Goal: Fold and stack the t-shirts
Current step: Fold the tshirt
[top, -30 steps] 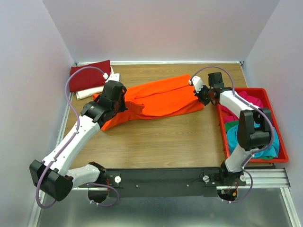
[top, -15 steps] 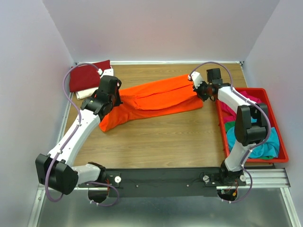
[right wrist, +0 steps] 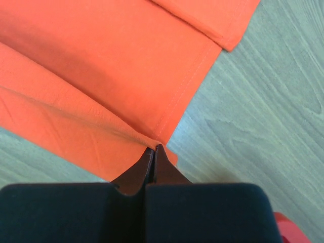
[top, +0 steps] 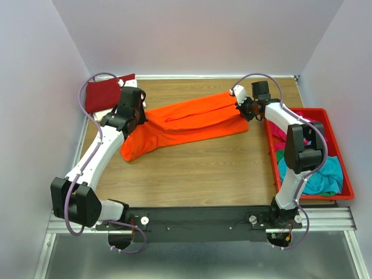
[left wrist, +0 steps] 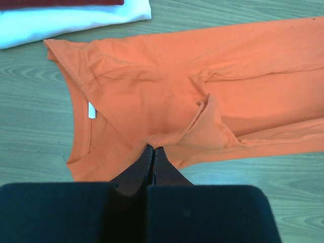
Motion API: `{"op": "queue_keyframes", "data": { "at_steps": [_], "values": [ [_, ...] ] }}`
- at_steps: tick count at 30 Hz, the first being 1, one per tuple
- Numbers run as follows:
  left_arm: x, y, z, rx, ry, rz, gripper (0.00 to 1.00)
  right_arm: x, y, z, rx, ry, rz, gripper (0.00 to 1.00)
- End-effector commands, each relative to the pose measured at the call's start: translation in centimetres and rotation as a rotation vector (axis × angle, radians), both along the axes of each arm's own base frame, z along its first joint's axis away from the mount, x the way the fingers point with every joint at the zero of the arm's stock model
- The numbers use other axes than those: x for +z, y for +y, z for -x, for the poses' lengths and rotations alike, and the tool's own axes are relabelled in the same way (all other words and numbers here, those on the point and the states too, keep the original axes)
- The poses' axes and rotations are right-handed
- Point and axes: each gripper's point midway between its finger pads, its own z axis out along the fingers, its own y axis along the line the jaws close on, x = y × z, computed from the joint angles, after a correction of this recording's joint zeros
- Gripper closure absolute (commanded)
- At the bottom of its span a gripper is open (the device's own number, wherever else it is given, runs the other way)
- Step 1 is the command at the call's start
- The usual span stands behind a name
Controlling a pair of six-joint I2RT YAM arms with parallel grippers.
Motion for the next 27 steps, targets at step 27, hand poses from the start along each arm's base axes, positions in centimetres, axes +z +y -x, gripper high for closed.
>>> {"op": "queue_keyframes", "data": {
  "at_steps": [27],
  "values": [
    [-0.5, 0.3, -4.2, -0.038, 0.006, -0.037, 1.0, -2.7, -0.5, -3.2, -0.081, 0.031, 0.011, 0.95]
  ]
}}
